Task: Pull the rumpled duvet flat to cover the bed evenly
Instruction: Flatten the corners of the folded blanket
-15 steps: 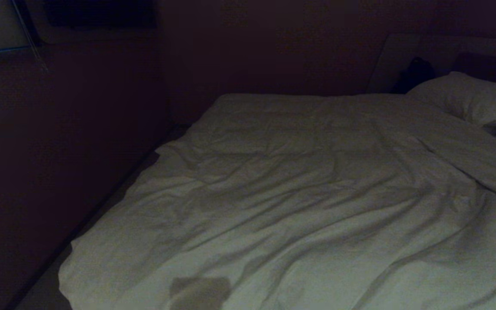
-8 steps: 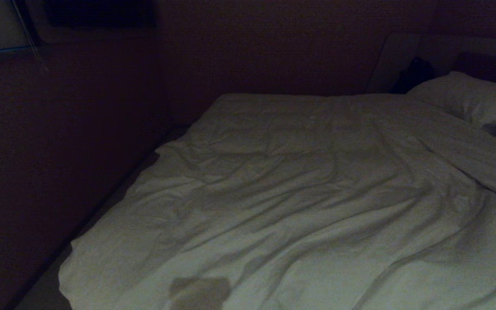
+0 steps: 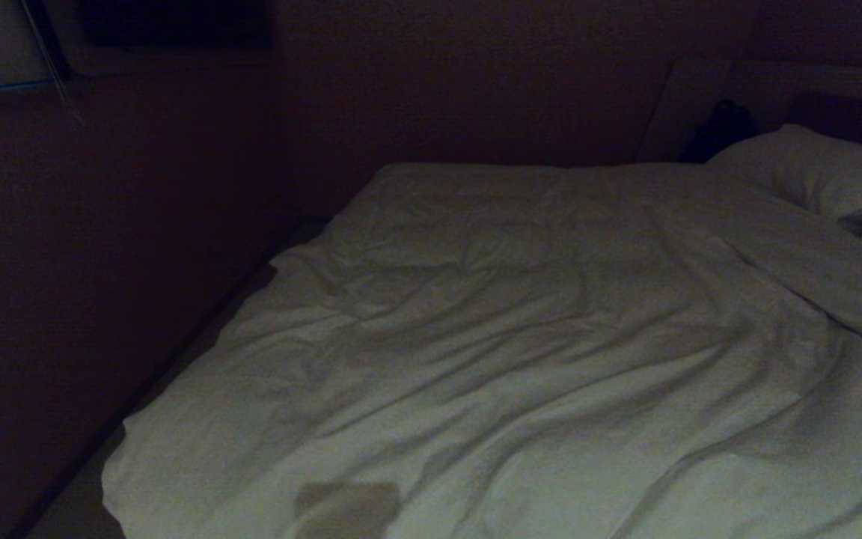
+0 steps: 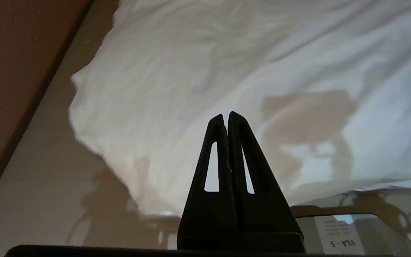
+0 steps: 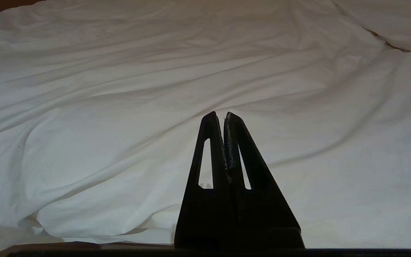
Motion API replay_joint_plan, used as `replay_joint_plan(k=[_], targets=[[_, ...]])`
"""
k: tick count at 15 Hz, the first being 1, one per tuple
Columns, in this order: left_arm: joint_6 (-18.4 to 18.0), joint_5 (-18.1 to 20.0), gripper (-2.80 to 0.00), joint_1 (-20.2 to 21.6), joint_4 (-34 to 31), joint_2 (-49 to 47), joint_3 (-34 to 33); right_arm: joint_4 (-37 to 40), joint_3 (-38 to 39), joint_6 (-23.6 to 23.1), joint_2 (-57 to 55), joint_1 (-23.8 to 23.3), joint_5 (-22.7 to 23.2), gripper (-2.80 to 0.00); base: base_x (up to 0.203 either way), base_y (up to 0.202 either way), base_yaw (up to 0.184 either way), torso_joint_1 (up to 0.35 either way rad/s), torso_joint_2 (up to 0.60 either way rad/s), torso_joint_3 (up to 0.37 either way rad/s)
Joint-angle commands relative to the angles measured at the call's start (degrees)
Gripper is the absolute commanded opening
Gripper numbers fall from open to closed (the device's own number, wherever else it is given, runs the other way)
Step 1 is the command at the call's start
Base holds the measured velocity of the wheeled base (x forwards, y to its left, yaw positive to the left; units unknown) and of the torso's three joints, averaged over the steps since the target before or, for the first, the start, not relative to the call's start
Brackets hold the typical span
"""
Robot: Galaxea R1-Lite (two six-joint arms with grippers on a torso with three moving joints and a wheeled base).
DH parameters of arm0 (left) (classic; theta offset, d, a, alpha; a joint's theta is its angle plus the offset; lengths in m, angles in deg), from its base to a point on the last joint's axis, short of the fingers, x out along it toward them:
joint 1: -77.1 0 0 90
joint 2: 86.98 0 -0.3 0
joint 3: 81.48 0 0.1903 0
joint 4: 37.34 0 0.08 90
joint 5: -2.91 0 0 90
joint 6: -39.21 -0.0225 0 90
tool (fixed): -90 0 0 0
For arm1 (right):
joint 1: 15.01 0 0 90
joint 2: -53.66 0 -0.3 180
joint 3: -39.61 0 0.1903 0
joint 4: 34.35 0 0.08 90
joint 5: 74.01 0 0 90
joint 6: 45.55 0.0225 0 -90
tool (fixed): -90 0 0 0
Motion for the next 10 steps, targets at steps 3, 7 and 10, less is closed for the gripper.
replay_joint_plan(k=[3, 7, 10], targets=[[0.0, 0.8, -2.80, -1.4, -4.7, 10.2, 1.5, 0.0, 0.0, 0.0, -0.1, 0.0, 0.0, -2.80, 0.000, 0.000, 0.000, 0.000, 0.00, 0.000], [0.3, 0.9, -2.80, -1.4, -5.3, 14.1, 1.7, 0.0, 0.0, 0.0, -0.1, 0.0, 0.0, -2.80, 0.000, 0.000, 0.000, 0.000, 0.00, 0.000], [0.8, 0.9, -2.80, -1.4, -5.3, 14.1, 1.7, 0.0, 0.0, 0.0, -0.1, 0.0, 0.0, -2.80, 0.000, 0.000, 0.000, 0.000, 0.00, 0.000]])
